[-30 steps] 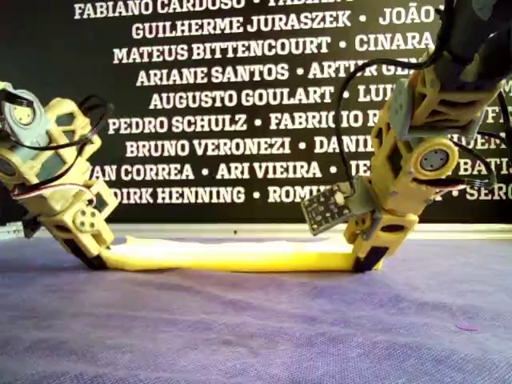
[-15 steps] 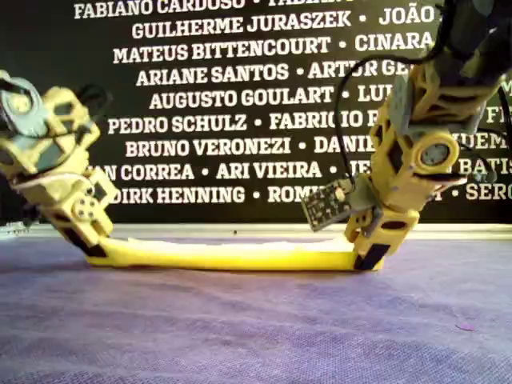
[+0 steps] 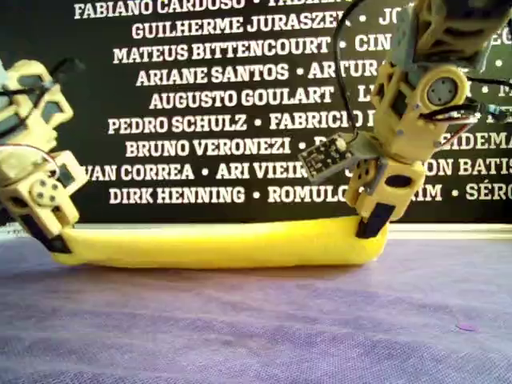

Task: Fold a cloth

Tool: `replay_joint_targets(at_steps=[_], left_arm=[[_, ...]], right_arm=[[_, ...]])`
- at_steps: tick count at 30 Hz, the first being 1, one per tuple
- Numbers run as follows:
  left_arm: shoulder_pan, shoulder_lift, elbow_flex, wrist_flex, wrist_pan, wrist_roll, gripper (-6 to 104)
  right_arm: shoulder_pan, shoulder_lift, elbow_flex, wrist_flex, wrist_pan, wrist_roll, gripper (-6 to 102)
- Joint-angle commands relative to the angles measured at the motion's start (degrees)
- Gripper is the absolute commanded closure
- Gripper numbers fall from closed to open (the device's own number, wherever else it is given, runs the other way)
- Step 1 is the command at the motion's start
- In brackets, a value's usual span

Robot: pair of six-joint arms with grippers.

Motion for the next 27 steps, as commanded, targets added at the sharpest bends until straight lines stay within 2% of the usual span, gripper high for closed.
replay_joint_targets(at_steps=[1,6,15,17,21,24,27], left_arm=[[-0.8,7.5,1.8,0.0,-0.1,-0.3,97],[-0.8,11.2,6.7,0.0,-0.1,-0.4,97],[-0.9,18.5,17.8,0.0,0.1,-0.4,97],[-2.0,20.7,20.5,0.0,0.1,-0.4,97],[-6.3,25.0,25.5,0.0,0.1,-0.4,97],[-8.6,27.1,28.7,0.0,0.1,-0.4,97],[-9.1,27.6,31.1,0.0,0.1,-0.4,97]], right_arm=[[0.2,14.3,7.6,0.2,0.3,-0.18,95],[0.3,25.0,22.6,-0.3,0.3,-0.18,95],[0.4,32.3,36.8,-5.9,0.2,-0.09,95],[0.4,33.7,39.4,-5.9,0.2,-0.09,95],[0.4,37.9,44.4,-6.4,0.0,-0.09,95],[0.4,41.7,47.6,-6.4,-2.2,-0.09,95],[0.4,45.0,50.4,-6.4,-4.8,-0.09,95]])
